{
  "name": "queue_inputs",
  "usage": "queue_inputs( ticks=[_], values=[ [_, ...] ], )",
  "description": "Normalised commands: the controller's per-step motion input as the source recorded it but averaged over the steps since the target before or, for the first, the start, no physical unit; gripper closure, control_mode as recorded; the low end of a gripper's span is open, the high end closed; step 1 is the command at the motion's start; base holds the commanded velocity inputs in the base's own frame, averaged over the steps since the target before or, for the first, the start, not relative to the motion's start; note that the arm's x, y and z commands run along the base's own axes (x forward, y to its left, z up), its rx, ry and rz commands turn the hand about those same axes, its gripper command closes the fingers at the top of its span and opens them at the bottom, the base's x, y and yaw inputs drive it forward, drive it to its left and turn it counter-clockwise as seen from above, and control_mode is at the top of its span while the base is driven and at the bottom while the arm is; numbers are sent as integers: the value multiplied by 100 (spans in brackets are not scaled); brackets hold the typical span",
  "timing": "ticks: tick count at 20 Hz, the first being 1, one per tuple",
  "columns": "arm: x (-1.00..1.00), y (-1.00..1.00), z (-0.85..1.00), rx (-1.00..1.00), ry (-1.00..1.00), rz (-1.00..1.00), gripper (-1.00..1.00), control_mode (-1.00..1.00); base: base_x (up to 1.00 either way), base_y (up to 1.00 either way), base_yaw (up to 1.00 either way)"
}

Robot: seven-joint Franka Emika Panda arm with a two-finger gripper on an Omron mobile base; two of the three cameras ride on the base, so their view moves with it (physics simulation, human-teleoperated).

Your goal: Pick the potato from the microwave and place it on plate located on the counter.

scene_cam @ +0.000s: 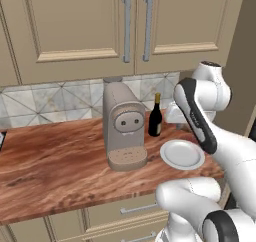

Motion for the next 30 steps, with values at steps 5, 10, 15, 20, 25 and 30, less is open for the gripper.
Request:
queue_inputs(
  ticks=[5,10,15,20,25,30],
  values=[
    [70,-48,-83,11,18,0,100,-100,0,0,0],
    [66,-31,-84,3,1,0,100,-100,0,0,0],
    [75,0,-73,0,0,0,100,-100,0,0,0],
    [24,0,-66,-3,-7,0,100,-100,0,0,0],
    [0,0,-52,-6,-17,-3,100,-100,0,0,0],
    [4,0,-59,-7,-15,-3,100,-100,0,0,0]
  ],
)
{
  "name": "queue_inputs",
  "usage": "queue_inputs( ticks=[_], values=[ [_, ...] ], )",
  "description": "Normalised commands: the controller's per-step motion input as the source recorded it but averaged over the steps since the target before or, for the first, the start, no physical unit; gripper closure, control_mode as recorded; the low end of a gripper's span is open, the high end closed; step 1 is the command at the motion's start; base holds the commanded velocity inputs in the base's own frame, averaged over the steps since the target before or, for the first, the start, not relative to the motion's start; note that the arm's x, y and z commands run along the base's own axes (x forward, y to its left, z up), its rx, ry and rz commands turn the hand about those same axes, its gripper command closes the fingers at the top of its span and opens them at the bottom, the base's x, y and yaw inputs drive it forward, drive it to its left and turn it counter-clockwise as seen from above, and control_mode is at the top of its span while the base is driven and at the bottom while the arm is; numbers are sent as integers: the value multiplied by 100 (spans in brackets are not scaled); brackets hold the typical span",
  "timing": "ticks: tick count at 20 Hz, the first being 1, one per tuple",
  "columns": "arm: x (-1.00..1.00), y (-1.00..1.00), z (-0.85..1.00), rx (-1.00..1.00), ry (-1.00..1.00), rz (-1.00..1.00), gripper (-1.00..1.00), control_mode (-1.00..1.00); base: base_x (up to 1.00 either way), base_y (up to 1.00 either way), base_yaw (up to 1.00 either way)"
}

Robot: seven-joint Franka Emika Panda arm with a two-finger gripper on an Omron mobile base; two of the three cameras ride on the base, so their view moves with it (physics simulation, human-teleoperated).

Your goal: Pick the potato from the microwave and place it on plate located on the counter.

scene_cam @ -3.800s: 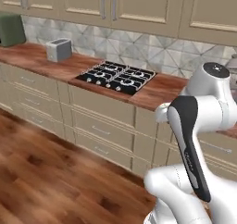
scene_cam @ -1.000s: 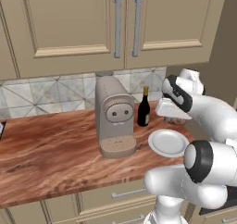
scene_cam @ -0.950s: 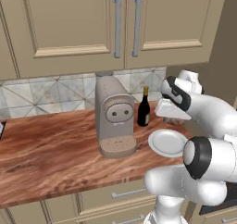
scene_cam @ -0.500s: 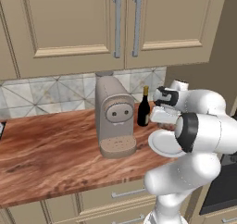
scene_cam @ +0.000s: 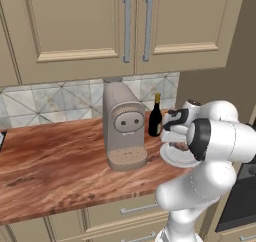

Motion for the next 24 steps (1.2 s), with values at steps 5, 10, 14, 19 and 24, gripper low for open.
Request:
queue_inputs(
  ticks=[5,10,14,19,24],
  values=[
    [8,0,-38,-2,-8,-2,100,-100,0,0,0],
    [0,0,0,0,0,0,-100,-100,0,0,0],
    [0,0,0,0,0,0,-100,-100,0,0,0],
    [-29,0,49,0,-5,-1,-100,-100,0,0,0],
    [-44,17,98,-1,-2,-8,-100,-100,0,0,0]
  ],
)
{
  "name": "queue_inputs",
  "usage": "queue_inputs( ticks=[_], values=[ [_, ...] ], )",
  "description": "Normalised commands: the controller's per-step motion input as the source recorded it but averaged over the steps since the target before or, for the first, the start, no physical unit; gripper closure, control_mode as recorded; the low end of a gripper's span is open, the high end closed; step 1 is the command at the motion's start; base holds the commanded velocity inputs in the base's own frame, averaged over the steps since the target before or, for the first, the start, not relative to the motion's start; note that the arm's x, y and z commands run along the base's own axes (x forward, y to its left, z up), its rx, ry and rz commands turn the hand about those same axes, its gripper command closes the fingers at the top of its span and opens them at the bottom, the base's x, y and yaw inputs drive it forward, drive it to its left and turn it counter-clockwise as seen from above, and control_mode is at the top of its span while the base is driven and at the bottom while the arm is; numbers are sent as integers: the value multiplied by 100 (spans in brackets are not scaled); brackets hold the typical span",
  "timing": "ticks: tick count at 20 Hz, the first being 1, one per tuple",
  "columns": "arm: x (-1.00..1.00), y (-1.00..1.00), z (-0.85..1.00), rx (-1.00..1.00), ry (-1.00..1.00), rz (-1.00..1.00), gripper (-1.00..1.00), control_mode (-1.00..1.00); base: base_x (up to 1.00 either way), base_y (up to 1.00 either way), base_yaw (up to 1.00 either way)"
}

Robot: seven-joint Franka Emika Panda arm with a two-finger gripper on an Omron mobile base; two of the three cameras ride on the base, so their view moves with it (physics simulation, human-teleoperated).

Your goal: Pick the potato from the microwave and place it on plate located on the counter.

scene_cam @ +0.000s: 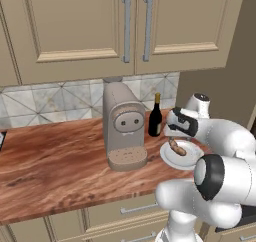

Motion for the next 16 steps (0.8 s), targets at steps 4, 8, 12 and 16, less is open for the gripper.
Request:
queue_inputs(
  ticks=[4,8,12,16],
  values=[
    [-21,69,80,-5,0,-2,-100,-100,0,0,0],
    [-59,50,82,-5,5,0,-100,-100,0,0,0],
    [-93,22,70,-4,0,0,-100,-100,0,0,0],
    [-67,6,70,0,0,0,-100,-100,0,0,0]
  ],
)
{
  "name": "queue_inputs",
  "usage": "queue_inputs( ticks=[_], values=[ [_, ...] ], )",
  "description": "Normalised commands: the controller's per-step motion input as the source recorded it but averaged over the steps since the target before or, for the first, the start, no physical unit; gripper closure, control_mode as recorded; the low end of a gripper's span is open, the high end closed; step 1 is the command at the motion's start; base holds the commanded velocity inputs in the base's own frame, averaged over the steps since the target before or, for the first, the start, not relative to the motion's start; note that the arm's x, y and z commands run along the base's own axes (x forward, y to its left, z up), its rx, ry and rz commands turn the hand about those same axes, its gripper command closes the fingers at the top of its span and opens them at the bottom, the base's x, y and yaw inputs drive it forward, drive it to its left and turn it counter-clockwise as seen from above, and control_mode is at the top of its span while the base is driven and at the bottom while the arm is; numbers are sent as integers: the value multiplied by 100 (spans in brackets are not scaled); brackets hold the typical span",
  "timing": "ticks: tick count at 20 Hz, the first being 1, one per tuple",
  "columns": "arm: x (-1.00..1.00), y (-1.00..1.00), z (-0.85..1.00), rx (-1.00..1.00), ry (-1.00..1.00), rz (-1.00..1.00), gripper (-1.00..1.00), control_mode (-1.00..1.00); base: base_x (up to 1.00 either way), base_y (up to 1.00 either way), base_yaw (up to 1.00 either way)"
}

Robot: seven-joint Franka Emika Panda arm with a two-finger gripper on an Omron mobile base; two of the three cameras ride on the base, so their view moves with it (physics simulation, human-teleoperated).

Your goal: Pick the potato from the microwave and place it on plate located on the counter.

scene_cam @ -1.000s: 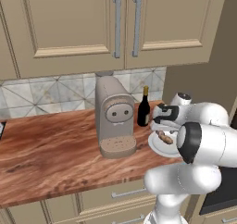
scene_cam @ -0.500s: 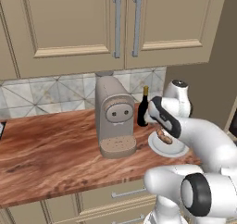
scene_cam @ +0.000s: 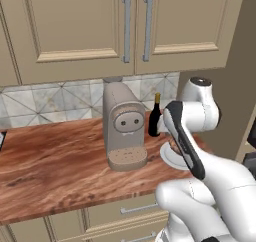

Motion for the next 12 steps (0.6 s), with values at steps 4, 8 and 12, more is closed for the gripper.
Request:
queue_inputs(
  ticks=[4,8,12],
  values=[
    [-42,3,68,0,0,0,-100,-100,0,0,0],
    [-20,13,23,-3,0,0,-100,-100,0,0,0],
    [-34,-1,5,0,-3,0,-100,-100,0,0,0]
  ],
)
